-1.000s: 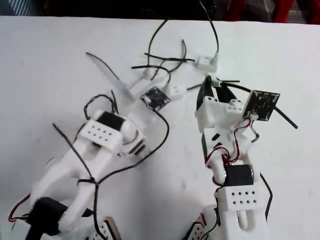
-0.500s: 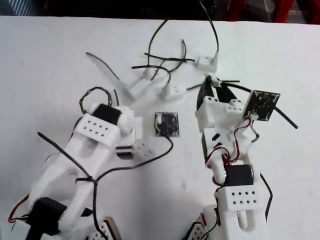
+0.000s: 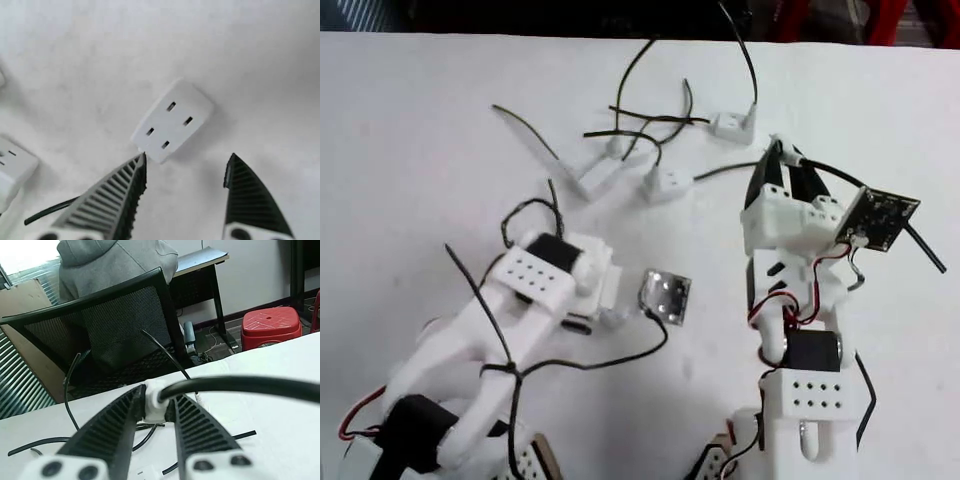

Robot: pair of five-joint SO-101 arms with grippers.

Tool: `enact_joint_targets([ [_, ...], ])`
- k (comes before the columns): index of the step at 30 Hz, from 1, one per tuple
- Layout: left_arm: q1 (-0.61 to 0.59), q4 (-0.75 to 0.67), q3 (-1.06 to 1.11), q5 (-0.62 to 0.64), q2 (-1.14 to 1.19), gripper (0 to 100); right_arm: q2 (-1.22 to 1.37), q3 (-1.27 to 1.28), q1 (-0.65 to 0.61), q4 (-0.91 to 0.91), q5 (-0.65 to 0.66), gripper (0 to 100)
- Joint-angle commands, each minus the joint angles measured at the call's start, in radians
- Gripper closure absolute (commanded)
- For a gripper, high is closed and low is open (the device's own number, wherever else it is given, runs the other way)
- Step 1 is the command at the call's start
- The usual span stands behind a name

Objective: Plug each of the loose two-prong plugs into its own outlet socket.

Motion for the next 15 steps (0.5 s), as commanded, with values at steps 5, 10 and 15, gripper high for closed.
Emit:
enact_joint_targets([
  [5,0.119,-0.043,-0.005,-0.012,-0.024,74,-0.028,-0.014,0.008,-0.022,-0.002,97.9],
  [10,0.12,-0.097,0.002,-0.012,-0.024,74,-0.028,-0.014,0.008,-0.022,-0.002,97.9],
  [15,0.12,-0.098,-0.006,-0.014,0.007,74,-0.028,-0.014,0.007,-0.022,-0.002,98.0],
])
